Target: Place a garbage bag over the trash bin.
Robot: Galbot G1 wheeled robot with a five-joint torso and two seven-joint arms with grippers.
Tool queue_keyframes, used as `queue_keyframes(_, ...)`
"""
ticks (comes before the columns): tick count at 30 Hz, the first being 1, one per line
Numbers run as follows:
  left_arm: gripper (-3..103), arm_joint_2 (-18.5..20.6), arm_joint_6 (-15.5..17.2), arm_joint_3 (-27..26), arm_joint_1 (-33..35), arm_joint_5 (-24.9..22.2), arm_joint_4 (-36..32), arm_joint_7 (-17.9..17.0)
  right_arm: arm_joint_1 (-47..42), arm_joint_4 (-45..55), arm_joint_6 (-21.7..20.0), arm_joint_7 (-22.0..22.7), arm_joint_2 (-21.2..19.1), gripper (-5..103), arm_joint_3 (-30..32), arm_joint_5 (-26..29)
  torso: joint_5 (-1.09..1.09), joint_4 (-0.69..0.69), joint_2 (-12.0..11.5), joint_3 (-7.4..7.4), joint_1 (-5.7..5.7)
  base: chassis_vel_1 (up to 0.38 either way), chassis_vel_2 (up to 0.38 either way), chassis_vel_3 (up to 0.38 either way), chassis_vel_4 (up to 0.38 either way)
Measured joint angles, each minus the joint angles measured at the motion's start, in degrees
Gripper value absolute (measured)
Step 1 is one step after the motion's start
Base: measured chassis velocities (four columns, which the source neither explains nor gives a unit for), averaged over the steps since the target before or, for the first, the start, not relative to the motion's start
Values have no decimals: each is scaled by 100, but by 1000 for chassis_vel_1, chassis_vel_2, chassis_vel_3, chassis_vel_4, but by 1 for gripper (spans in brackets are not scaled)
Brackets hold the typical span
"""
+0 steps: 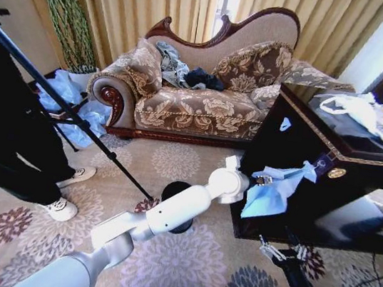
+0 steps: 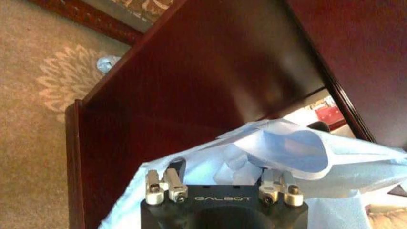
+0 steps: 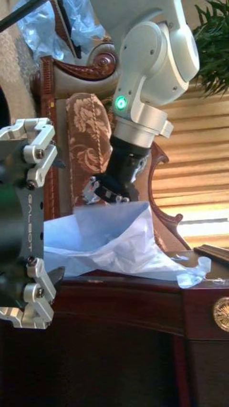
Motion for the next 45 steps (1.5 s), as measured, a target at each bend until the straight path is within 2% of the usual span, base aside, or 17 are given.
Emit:
queue_keyframes(1,66,0,23,-1,-8,0,1,32,-2,-6,3,-1,3,100,3,1,0,0,0,0,0,0,0,0,0)
queue_keyframes(2,72,1,36,-1,-13,0,1,63,-2,-12,8,-2,4,100,4,1,0,0,0,0,0,0,0,0,0)
queue_keyframes(4,72,1,54,-3,-23,1,3,102,-2,-16,12,-3,6,100,4,1,0,0,0,0,0,0,0,0,0)
queue_keyframes(6,80,2,79,-23,-54,12,26,170,-2,-17,15,-4,11,100,3,2,0,0,0,0,0,0,0,0,0)
queue_keyframes(8,73,4,105,-36,-90,18,40,228,-4,-18,16,-9,12,100,-3,2,0,0,0,0,0,0,0,0,0)
queue_keyframes(13,65,4,163,-35,-134,35,31,313,-5,-20,18,-16,8,100,-24,-1,0,0,0,0,0,0,0,0,0)
queue_keyframes(20,41,4,308,23,-160,-30,-62,506,12,-11,17,-18,-12,100,-38,-3,0,0,0,0,0,0,0,0,0)
queue_keyframes(22,41,5,315,27,-158,-48,-73,527,7,-10,17,-18,-12,100,-33,-2,0,0,0,0,0,0,0,0,0)
queue_keyframes(24,32,5,325,28,-157,-78,-92,571,-2,-9,19,-21,-2,100,-30,-2,0,0,0,0,0,0,0,0,0)
queue_keyframes(25,32,5,325,28,-157,-78,-92,571,-2,-9,19,-21,-2,100,-30,-2,0,0,0,0,0,0,0,0,0)
queue_keyframes(30,13,5,316,24,-165,-90,-104,646,-7,-6,29,-27,7,100,-28,-2,0,0,0,0,0,0,0,0,0)
queue_keyframes(32,13,5,308,21,-167,-92,-106,662,-8,-5,30,-27,7,100,-26,-1,0,0,0,0,0,0,0,0,0)
queue_keyframes(35,2,5,291,6,-176,-100,-118,694,-9,-5,34,-27,7,100,-23,1,0,0,0,0,0,0,0,0,0)
queue_keyframes(45,0,5,276,-66,-155,-218,-354,637,2,8,38,-21,-19,100,-7,16,0,0,0,0,0,0,0,0,0)
